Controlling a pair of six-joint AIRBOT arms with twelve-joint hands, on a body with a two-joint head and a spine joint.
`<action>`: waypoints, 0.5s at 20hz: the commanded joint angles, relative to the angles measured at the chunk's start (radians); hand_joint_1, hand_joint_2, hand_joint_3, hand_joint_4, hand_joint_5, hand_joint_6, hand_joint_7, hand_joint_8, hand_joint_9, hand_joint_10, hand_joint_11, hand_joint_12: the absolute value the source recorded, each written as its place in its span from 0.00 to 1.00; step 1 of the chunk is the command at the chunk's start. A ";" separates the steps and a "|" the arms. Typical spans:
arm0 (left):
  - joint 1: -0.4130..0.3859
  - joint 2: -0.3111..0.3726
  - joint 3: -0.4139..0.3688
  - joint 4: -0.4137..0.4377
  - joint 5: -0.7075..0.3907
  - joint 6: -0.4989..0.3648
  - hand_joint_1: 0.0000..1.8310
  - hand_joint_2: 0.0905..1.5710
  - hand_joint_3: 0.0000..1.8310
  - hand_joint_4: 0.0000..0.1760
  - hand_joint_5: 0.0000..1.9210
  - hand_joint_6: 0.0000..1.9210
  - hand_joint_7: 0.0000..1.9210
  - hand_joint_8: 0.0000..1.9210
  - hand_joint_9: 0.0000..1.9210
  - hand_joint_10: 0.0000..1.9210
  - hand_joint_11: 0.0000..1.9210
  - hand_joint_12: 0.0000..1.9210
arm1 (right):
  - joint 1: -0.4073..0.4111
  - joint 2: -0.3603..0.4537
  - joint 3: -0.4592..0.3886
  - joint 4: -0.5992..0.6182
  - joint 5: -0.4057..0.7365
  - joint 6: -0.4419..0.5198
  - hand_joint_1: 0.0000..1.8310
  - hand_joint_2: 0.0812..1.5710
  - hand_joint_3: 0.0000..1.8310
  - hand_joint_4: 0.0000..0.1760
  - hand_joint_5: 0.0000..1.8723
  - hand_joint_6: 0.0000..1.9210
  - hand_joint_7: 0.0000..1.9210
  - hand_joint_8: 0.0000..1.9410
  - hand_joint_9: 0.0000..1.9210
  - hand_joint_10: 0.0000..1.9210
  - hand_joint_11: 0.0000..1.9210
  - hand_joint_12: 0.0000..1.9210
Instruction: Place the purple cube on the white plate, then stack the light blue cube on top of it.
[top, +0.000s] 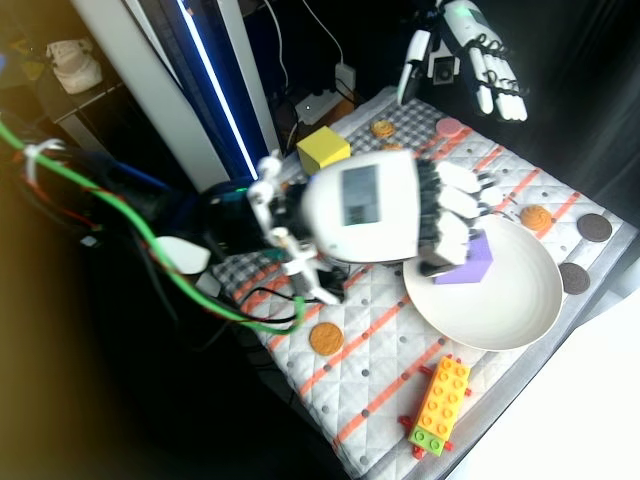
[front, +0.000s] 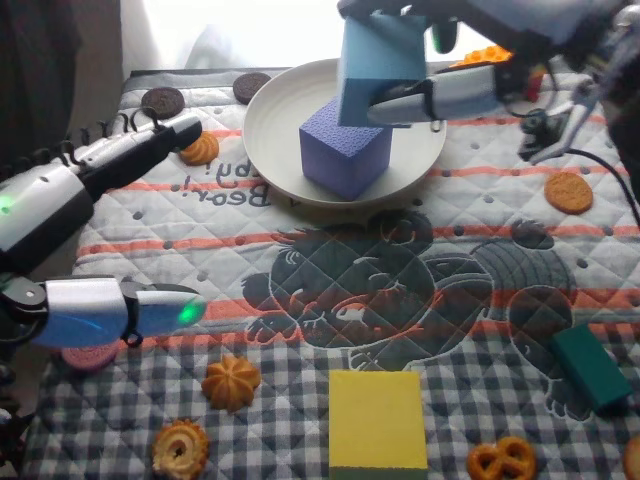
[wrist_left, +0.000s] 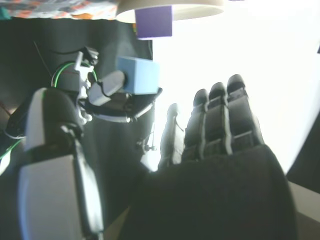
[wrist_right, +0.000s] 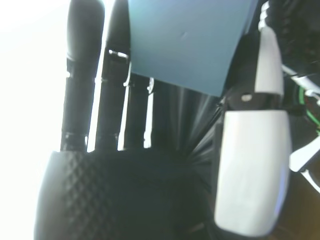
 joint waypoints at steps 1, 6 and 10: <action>-0.011 -0.002 0.005 0.017 -0.100 -0.008 0.44 0.53 0.00 1.00 0.04 0.00 0.03 0.00 0.02 0.00 0.00 0.00 | 0.031 -0.012 0.013 0.008 0.077 0.002 0.69 0.65 0.00 0.00 0.56 0.43 0.64 0.31 0.73 0.14 0.60 0.57; -0.029 -0.027 0.027 0.029 -0.081 -0.013 0.45 0.54 0.00 1.00 0.04 0.00 0.03 0.00 0.01 0.00 0.00 0.00 | 0.060 -0.074 0.062 0.004 0.023 0.001 0.69 0.65 0.00 0.00 0.52 0.48 0.66 0.32 0.72 0.17 0.56 0.63; -0.029 -0.027 0.028 0.030 -0.083 -0.018 0.46 0.53 0.00 1.00 0.05 0.00 0.03 0.00 0.00 0.00 0.00 0.00 | 0.060 -0.094 0.075 0.008 -0.005 0.001 0.70 0.65 0.00 0.00 0.53 0.45 0.67 0.31 0.73 0.16 0.53 0.66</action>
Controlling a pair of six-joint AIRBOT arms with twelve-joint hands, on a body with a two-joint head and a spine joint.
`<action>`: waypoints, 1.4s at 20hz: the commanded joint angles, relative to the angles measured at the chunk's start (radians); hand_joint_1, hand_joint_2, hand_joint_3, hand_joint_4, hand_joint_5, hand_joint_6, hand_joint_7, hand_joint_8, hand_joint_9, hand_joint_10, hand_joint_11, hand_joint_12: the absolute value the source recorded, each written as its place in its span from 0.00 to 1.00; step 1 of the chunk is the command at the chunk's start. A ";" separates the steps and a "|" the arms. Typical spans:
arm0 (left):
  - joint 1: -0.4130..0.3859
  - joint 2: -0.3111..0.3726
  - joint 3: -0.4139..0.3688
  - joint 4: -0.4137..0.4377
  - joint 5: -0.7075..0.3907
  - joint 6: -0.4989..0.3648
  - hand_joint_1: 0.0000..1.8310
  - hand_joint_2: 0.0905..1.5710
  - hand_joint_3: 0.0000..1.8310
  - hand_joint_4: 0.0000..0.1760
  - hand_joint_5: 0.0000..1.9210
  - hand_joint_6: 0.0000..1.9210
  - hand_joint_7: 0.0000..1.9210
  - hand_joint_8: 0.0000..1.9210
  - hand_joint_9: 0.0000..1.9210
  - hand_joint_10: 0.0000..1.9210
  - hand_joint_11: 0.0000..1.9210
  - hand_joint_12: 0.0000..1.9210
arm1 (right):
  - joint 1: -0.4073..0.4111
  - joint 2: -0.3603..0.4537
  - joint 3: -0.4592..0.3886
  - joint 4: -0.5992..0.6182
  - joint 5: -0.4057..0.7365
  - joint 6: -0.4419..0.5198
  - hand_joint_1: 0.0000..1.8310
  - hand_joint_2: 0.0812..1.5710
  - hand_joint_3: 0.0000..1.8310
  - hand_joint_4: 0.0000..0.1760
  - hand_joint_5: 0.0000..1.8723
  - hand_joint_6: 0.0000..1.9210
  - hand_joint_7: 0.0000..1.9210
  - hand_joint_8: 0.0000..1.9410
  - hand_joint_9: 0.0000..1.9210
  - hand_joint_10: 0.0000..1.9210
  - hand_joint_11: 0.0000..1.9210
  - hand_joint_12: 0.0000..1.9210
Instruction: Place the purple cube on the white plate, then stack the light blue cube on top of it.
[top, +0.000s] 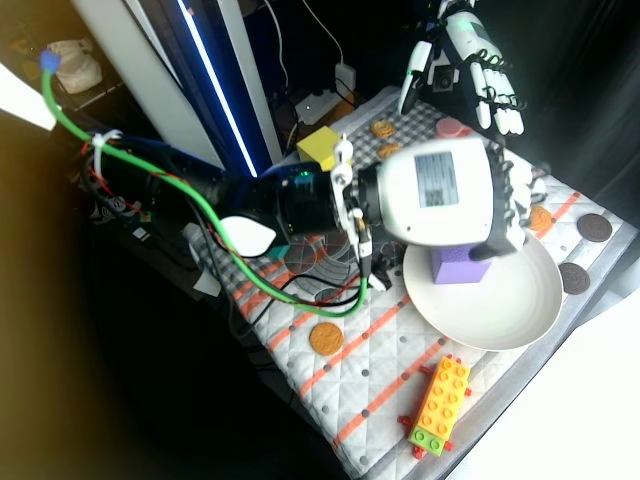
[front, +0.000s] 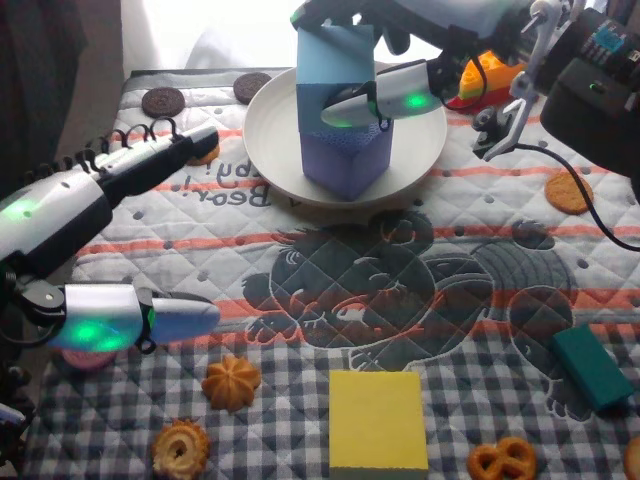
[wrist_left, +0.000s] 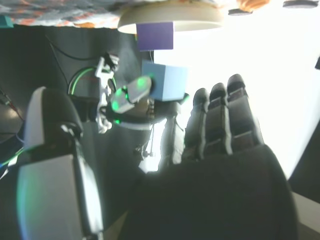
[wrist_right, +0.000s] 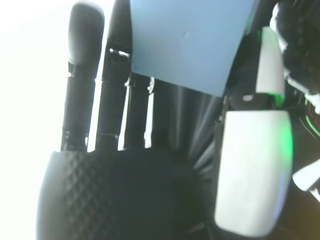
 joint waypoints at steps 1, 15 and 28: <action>-0.011 0.002 0.003 0.007 -0.119 -0.010 0.46 0.53 0.00 1.00 0.04 0.00 0.03 0.00 0.01 0.00 0.00 0.00 | 0.010 0.000 0.002 0.020 0.106 0.002 0.70 0.66 0.00 0.00 0.52 0.44 0.65 0.37 0.73 0.18 0.52 0.67; -0.008 0.000 0.005 0.006 -0.121 -0.044 0.46 0.54 0.00 1.00 0.04 0.00 0.03 0.00 0.01 0.00 0.00 0.00 | -0.016 0.004 0.000 0.026 0.066 0.002 0.70 0.65 0.00 0.00 0.54 0.41 0.65 0.36 0.67 0.29 0.52 0.68; -0.003 0.000 0.004 0.003 -0.128 -0.065 0.49 0.54 0.00 0.99 0.06 0.00 0.05 0.00 0.01 0.00 0.00 0.00 | -0.078 0.024 -0.006 0.084 0.064 0.002 0.37 0.53 0.00 1.00 0.00 0.00 0.04 0.00 0.14 0.00 0.03 0.67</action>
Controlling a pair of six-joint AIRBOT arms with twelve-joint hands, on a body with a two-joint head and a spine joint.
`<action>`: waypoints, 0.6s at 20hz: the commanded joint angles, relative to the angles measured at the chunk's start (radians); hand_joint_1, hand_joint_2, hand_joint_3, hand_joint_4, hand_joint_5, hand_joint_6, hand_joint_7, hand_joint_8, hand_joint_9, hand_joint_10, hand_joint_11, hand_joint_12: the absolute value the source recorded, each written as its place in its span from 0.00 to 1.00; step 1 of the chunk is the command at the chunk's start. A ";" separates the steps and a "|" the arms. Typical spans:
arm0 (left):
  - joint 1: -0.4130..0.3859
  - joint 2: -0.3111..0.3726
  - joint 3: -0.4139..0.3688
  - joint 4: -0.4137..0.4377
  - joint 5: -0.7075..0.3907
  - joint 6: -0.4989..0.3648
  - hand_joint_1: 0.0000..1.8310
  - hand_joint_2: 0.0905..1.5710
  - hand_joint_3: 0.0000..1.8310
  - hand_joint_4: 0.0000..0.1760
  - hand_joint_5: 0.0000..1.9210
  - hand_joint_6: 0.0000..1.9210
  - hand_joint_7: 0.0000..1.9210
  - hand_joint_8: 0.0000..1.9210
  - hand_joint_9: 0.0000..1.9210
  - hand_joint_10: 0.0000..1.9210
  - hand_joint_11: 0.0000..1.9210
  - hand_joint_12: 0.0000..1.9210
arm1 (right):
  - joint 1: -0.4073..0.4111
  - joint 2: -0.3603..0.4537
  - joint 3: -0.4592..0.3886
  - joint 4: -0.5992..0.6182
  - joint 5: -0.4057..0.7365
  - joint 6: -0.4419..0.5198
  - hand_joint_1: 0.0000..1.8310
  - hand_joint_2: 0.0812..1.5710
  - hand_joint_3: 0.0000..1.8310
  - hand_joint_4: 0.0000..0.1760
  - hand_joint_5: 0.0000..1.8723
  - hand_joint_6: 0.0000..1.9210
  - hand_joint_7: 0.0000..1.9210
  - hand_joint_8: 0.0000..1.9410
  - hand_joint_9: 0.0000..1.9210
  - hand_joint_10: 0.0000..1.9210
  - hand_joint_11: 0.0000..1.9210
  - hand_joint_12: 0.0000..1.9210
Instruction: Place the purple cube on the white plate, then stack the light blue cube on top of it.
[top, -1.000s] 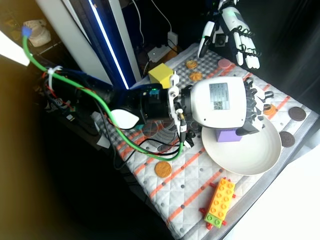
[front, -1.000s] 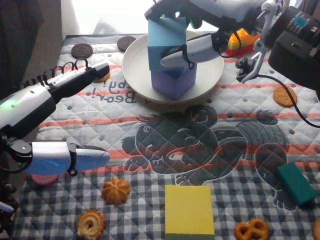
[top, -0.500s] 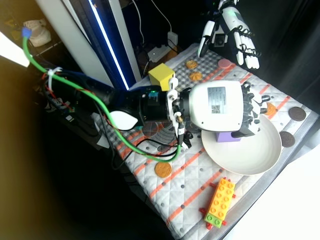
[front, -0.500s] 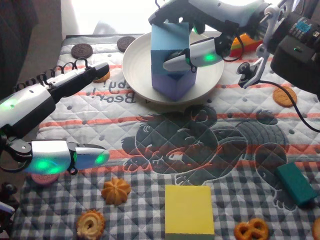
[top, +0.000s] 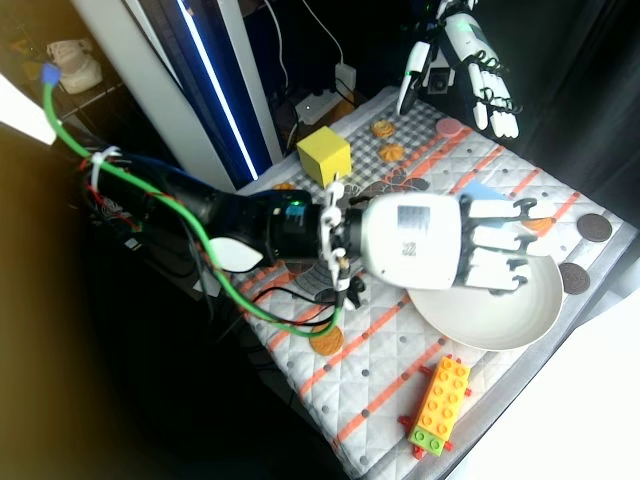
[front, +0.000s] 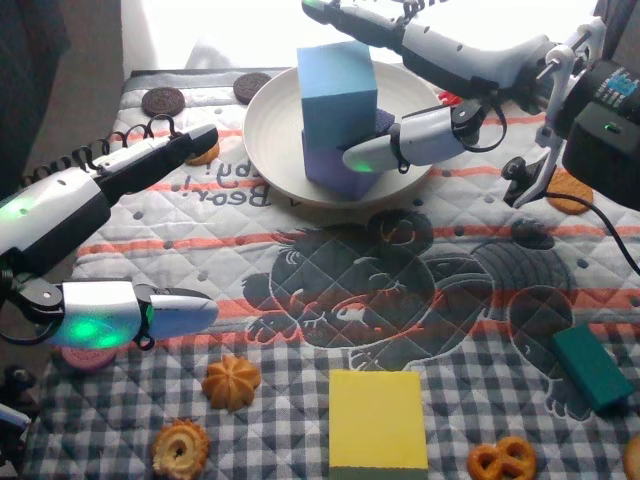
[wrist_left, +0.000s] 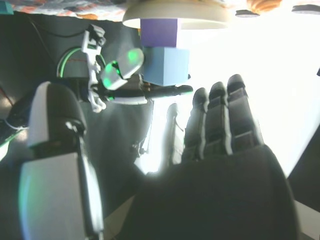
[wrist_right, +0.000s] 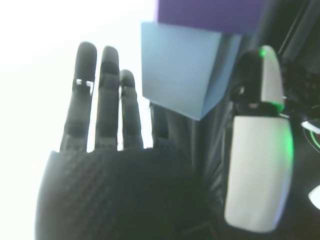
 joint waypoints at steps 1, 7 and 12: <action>-0.005 0.000 0.004 0.008 -0.122 -0.011 0.50 0.54 0.00 0.99 0.06 0.00 0.05 0.00 0.01 0.00 0.00 0.00 | 0.006 0.008 -0.001 0.020 0.122 0.002 0.38 0.53 0.00 1.00 0.00 0.00 0.02 0.00 0.13 0.00 0.01 0.66; -0.004 -0.002 0.004 0.007 -0.129 -0.015 0.47 0.55 0.00 0.80 0.06 0.00 0.02 0.00 0.01 0.00 0.00 0.00 | 0.001 0.039 -0.023 0.021 0.177 0.002 0.36 0.53 0.00 1.00 0.00 0.00 0.00 0.00 0.00 0.00 0.00 0.35; -0.001 0.024 0.003 0.004 -0.241 -0.063 0.41 0.57 0.01 0.91 0.02 0.00 0.02 0.00 0.00 0.00 0.01 0.01 | -0.117 0.198 -0.144 0.118 0.427 0.002 0.34 0.53 0.00 1.00 0.00 0.00 0.00 0.00 0.00 0.00 0.00 0.00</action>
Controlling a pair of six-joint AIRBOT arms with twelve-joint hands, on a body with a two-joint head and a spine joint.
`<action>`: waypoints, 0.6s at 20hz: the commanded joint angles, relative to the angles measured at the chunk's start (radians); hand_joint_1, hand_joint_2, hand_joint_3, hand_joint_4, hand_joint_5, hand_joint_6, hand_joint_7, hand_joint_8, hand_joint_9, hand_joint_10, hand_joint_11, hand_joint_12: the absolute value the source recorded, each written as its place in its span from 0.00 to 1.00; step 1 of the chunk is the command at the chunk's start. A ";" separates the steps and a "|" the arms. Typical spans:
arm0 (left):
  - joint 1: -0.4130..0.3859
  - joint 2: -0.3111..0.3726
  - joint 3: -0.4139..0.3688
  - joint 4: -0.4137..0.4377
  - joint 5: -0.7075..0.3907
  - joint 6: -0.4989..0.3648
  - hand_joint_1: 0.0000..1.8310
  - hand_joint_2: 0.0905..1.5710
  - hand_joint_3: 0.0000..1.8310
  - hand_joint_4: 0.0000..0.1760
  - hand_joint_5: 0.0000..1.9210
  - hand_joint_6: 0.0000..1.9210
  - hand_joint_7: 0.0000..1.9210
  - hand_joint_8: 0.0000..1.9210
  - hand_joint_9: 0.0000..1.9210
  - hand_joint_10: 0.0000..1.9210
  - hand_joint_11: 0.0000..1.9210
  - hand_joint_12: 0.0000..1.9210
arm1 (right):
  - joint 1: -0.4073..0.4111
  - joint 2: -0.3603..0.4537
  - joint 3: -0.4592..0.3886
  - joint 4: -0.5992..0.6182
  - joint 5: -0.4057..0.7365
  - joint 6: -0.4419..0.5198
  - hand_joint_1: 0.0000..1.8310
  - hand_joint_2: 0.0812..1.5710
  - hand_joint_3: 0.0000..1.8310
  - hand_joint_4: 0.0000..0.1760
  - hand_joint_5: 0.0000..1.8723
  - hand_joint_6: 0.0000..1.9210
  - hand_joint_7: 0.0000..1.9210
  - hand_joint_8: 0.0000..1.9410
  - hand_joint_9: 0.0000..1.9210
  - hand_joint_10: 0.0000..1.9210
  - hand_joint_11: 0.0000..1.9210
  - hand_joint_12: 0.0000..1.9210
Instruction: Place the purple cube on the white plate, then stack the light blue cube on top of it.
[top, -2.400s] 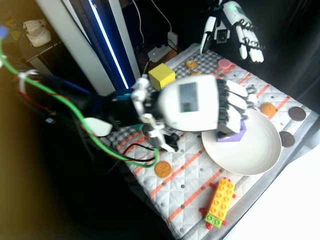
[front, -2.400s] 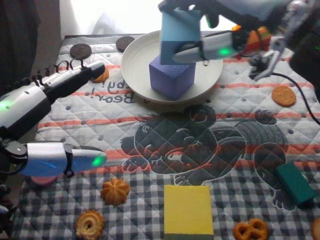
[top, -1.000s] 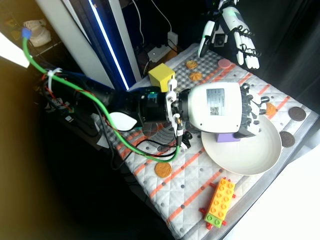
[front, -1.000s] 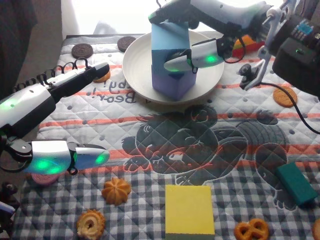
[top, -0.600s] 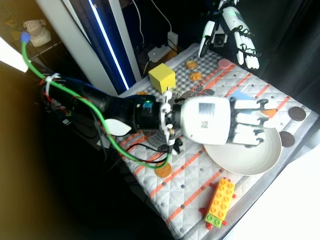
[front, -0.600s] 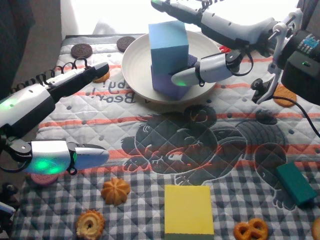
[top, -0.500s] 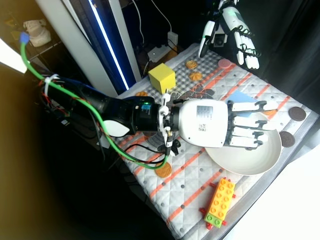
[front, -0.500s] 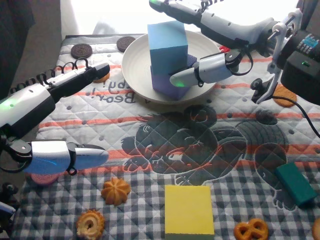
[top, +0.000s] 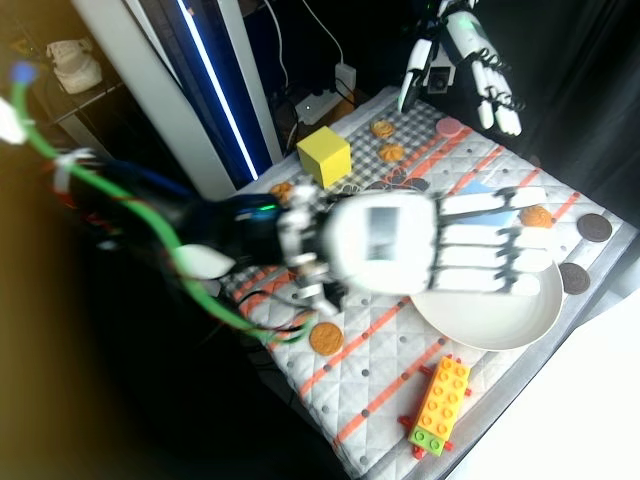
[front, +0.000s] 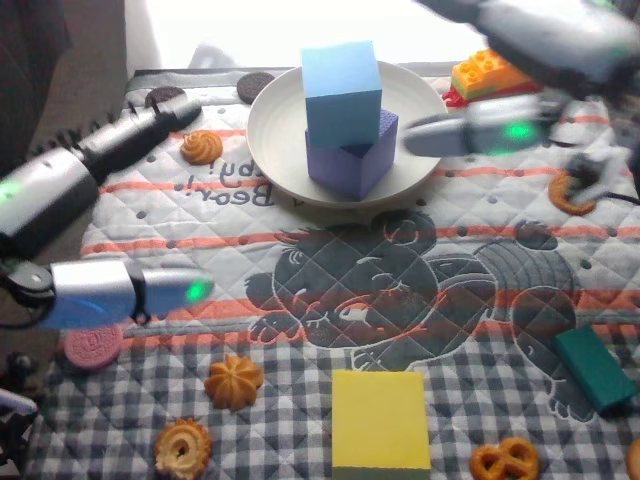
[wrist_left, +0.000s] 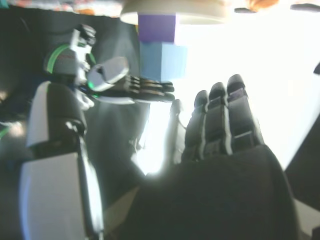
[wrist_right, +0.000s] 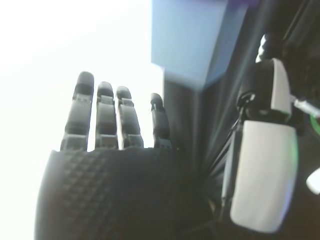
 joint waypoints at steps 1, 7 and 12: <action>0.002 0.018 -0.003 0.007 -0.172 -0.028 0.40 0.57 0.00 0.92 0.02 0.00 0.01 0.00 0.00 0.00 0.00 0.00 | -0.007 0.014 -0.012 0.029 0.203 0.002 0.34 0.53 0.00 1.00 0.00 0.00 0.00 0.00 0.00 0.00 0.00 0.00; 0.129 0.039 0.003 0.007 -0.457 -0.347 0.38 0.59 0.01 0.89 0.00 0.00 0.00 0.00 0.00 0.00 0.00 0.00 | -0.269 0.139 -0.181 0.118 0.546 0.002 0.34 0.58 0.01 1.00 0.00 0.00 0.00 0.00 0.00 0.00 0.00 0.00; 0.197 0.013 0.047 0.014 -0.617 -0.575 0.23 0.67 0.01 0.00 0.08 0.00 0.07 0.00 0.06 0.00 0.00 0.19 | -0.476 0.208 -0.290 0.215 0.825 0.002 0.30 0.67 0.01 0.70 0.01 0.00 0.04 0.01 0.04 0.01 0.01 0.01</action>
